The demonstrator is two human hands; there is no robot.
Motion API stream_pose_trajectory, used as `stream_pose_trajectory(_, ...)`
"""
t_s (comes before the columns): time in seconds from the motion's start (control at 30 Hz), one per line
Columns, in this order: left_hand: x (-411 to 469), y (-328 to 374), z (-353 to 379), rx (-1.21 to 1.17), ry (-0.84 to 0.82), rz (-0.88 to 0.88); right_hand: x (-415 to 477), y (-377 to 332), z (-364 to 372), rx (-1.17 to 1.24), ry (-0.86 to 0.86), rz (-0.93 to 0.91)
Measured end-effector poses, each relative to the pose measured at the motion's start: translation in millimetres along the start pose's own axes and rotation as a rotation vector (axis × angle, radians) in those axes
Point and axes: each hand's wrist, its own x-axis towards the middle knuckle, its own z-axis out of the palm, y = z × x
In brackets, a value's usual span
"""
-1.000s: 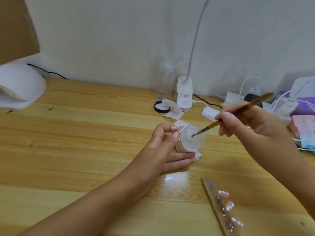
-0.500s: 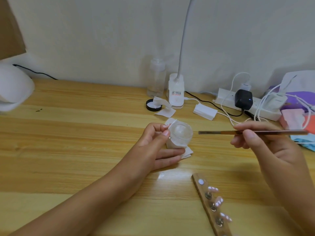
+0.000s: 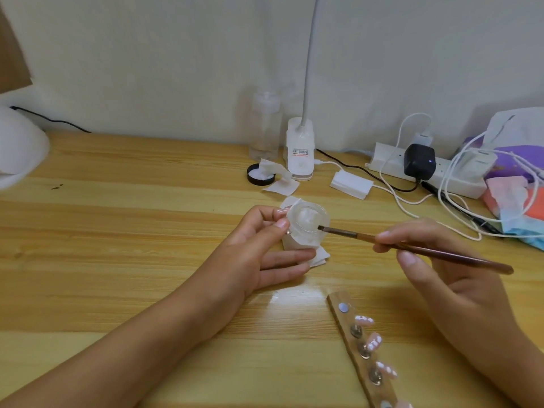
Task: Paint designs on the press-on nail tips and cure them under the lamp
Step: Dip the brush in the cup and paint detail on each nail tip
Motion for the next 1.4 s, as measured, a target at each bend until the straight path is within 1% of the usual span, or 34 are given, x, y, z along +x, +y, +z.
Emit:
stream_pose_trajectory(0.2,0.6,-0.3,-0.9,0.003,0.011,-0.012,-2.5,0.2,-1.2,0.024,0.057,0.050)
stream_pose_trajectory(0.27,0.3,-2.5,1.9,0.075,0.092,0.030,-2.7,-0.2,-0.5,0.057,0.086,0.081)
stream_pose_trajectory(0.33,-1.8,-5.4,4.6,0.189,0.229,0.117,-1.0,-2.3,-0.5,0.143,0.152,0.119)
stream_pose_trajectory(0.37,-3.7,-7.1,5.2,0.219,0.273,0.168,0.7,-3.7,-1.5,0.173,0.181,0.131)
stream_pose_trajectory(0.4,-6.4,-7.7,6.5,0.222,0.282,0.207,2.7,-4.4,-3.9,0.188,0.202,0.139)
stream_pose_trajectory(0.5,-15.1,-9.3,10.9,0.206,0.148,0.222,12.5,-9.4,-17.0,0.194,0.247,0.130)
stream_pose_trajectory(0.6,-18.9,-13.5,15.9,0.295,0.049,0.196,19.9,-15.5,-28.8,0.215,0.284,0.113)
stream_pose_trajectory(0.73,-22.7,-18.1,18.5,0.440,-0.026,0.195,11.4,-8.6,-27.3,0.344,0.298,0.158)
stream_pose_trajectory(0.87,-20.7,-17.4,17.3,0.509,-0.031,0.188,-4.6,1.0,-14.0,0.548,0.380,0.321)
stream_pose_trajectory(0.97,-18.0,-17.4,16.9,0.497,-0.022,0.178,-7.1,2.4,-8.1,0.627,0.374,0.390)
stream_pose_trajectory(1.07,-17.0,-17.4,16.7,0.499,-0.026,0.179,-7.5,1.5,-7.7,0.623,0.343,0.385)
stream_pose_trajectory(1.2,-17.5,-17.2,18.0,0.505,-0.043,0.169,-10.7,0.3,-6.4,0.545,0.278,0.348)
stream_pose_trajectory(1.4,-18.9,-15.1,20.8,0.510,-0.035,0.153,-10.4,-3.4,-4.2,0.507,0.268,0.340)
